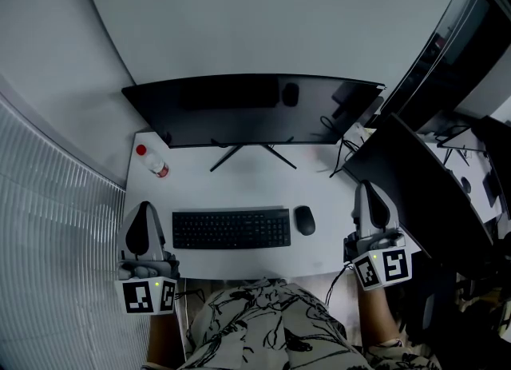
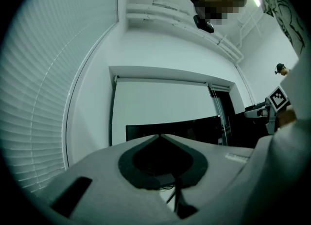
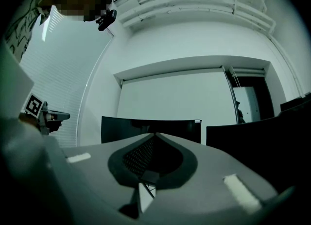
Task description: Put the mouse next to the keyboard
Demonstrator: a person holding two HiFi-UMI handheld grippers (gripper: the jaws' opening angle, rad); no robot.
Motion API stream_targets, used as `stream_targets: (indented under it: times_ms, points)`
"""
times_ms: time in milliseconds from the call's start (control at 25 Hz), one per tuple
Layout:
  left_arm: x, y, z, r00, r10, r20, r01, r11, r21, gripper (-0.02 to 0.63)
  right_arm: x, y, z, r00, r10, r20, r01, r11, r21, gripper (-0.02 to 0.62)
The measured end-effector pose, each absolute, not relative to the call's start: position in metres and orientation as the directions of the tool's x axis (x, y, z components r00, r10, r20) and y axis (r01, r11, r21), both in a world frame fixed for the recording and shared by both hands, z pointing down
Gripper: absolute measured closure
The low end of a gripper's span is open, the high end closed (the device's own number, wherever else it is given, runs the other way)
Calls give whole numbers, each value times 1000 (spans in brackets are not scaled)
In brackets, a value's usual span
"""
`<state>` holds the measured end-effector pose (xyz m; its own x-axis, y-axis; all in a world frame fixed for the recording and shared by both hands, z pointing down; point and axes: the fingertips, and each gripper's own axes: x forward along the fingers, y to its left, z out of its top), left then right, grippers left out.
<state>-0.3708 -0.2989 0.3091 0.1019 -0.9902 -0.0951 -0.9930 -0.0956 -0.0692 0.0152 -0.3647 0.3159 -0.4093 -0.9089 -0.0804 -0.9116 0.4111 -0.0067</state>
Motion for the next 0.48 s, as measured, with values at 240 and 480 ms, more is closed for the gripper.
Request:
stream_targets:
  times_ms: [240, 480]
  points:
    - [-371, -300, 310, 103, -991, -89, -993, -97, -63, 605, 14, -367, 318, -411, -909, -71, -911, 413, -13, 591]
    - [-370, -302, 311, 109, -990, -93, -993, -105, -47, 605, 13, -368, 322, -412, -909, -64, -910, 414, -6, 591]
